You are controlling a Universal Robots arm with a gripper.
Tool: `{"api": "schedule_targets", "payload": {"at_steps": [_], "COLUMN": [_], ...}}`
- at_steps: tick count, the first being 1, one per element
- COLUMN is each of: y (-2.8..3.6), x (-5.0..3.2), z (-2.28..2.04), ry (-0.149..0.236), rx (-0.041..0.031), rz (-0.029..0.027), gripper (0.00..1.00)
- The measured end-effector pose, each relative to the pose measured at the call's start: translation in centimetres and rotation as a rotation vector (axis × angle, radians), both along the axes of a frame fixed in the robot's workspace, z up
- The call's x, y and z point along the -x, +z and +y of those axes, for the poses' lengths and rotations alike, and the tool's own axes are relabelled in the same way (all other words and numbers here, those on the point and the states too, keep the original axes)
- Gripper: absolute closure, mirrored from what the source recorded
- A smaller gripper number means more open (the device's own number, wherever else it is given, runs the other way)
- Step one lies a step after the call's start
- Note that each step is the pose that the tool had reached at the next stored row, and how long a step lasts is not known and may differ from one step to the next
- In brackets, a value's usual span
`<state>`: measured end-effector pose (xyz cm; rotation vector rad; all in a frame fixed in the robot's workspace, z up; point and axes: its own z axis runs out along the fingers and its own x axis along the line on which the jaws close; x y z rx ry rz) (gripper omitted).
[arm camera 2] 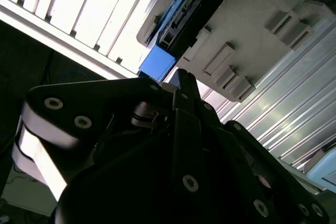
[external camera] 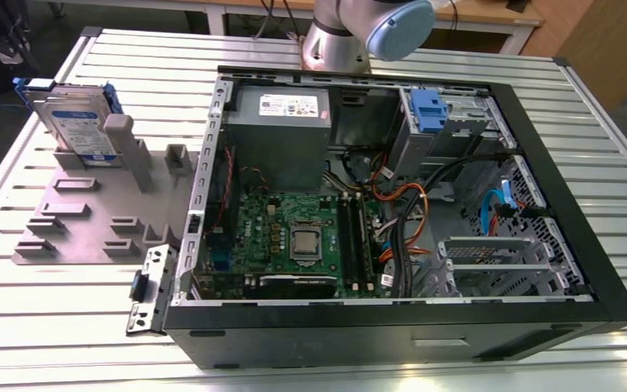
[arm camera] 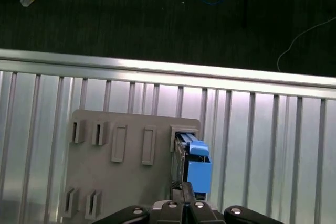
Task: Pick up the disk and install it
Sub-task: 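Pick up the disk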
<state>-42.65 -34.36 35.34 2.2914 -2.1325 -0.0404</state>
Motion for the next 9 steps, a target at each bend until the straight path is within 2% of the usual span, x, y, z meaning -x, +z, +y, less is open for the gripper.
{"api": "schedule_targets", "payload": {"at_steps": [2,3,4,5,9], "y": [0.0,0.0,-0.01,-0.01,-0.01], "x": [0.0,0.0,0.0,0.0,0.0], "z": [0.0,0.0,0.01,0.01,0.01], "ry": [0.0,0.0,0.0,0.0,0.0], "rx": [0.0001,0.0,0.0,0.0001,0.0001], "rz": [0.0001,0.0,-0.0001,0.0,0.0], "gripper": [0.89,0.83,0.83,0.76,0.75]}}
